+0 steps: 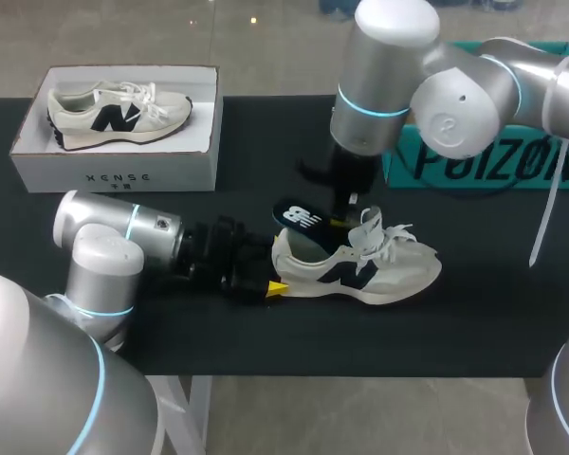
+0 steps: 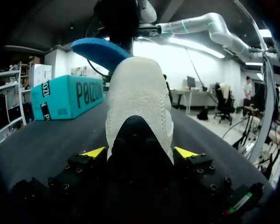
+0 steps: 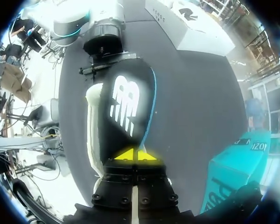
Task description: Take the shoe out of the shoebox, open the shoe tongue, remove and reinsert the insole, then place the shoe into the shoebox
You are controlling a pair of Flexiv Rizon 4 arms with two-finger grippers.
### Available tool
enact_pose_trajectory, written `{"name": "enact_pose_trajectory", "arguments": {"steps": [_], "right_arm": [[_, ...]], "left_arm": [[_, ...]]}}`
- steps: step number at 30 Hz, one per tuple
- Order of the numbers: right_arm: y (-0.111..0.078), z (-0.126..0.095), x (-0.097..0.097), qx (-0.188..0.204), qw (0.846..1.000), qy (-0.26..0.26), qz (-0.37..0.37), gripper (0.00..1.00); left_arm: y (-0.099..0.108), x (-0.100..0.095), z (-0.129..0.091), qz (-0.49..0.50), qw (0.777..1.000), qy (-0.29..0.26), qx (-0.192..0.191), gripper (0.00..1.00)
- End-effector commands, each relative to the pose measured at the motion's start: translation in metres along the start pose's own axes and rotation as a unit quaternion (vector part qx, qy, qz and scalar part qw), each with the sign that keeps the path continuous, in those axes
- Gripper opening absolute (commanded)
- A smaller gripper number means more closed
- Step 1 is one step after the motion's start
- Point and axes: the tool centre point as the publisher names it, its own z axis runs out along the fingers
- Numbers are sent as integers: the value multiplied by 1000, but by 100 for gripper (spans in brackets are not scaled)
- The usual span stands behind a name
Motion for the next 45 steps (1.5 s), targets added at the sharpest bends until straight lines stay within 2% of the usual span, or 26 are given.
{"name": "enact_pose_trajectory", "arguments": {"steps": [1, 5, 12, 21, 25, 26, 27, 29, 32, 38, 43, 45], "right_arm": [[19, 3, -4, -1, 1000, 4, -4, 0], [30, -4, -7, -19, 1000, 2, -6, 0], [37, -25, -15, -35, 999, -14, -8, 0], [24, -11, -13, -40, 999, 9, 1, 0], [23, -12, -14, -44, 999, 13, 1, 0], [23, -13, -14, -46, 999, 14, 1, 1], [22, -14, -15, -48, 999, 15, 1, 11], [22, -15, -15, -52, 998, 19, 2, 12], [21, -15, -16, -59, 998, 30, -2, 21], [20, -16, -17, -70, 996, 51, -5, 25], [18, -15, -17, -75, 995, 60, 4, 35], [17, -14, -18, -77, 995, 62, 6, 36]], "left_arm": [[4, 1, 3, 0, 1000, 0, -1, 0], [4, 1, 3, 0, 1000, 0, -1, 0], [4, 1, 3, 0, 1000, 0, -1, 0], [4, 1, 3, 0, 1000, 0, -1, 0], [4, 1, 3, 0, 1000, 0, -1, 0], [4, 1, 3, 0, 1000, 0, -1, 0], [4, 1, 3, 0, 1000, 0, -1, 0], [4, 1, 3, 0, 1000, 0, -1, 0], [4, 1, 3, 0, 1000, 0, -1, 0], [4, 1, 3, 0, 1000, 0, -1, 0], [4, 1, 3, 0, 1000, 0, -1, 0], [4, 1, 3, 0, 1000, 0, -1, 0]]}}
